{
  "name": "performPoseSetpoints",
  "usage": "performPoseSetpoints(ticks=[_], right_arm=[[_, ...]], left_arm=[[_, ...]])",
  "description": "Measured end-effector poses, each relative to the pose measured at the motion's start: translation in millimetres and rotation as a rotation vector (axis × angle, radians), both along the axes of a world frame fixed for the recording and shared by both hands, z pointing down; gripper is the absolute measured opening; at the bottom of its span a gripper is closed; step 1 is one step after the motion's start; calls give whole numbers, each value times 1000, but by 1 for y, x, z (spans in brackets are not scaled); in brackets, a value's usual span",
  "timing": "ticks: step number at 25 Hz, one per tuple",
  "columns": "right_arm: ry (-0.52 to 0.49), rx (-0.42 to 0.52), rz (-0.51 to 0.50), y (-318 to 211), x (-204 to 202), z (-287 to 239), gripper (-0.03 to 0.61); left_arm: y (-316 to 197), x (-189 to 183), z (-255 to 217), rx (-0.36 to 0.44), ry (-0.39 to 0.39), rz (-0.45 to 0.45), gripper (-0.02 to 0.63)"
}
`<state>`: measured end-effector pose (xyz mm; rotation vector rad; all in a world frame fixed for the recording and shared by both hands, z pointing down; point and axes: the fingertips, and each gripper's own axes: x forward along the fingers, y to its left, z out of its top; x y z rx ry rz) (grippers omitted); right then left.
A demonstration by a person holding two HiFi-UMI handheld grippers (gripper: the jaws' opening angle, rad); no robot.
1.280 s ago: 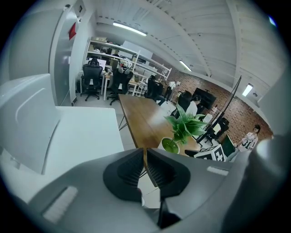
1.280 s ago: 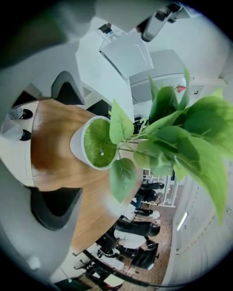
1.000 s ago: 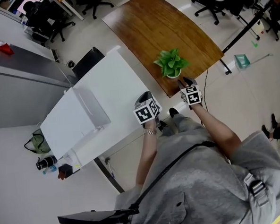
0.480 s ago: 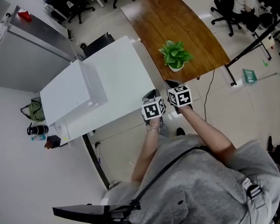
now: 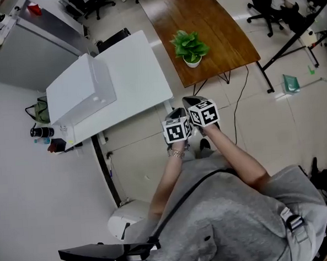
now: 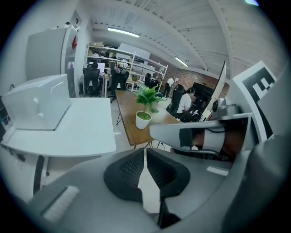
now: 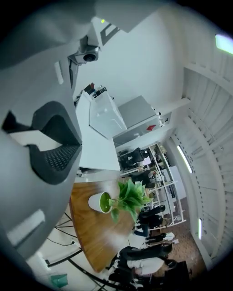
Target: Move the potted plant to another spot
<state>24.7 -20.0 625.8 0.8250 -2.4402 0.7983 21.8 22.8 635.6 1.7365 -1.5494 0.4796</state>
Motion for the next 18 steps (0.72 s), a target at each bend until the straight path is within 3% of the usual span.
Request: performPoseSetpoints(ticks=[5, 18], right_arm=[[-1, 56, 2, -2, 6, -22, 2], [17, 89, -47, 20, -22, -34, 2]], left_arm=[[-7, 1, -17, 34, 46, -15, 35], [4, -28, -31, 90, 50, -20, 34]])
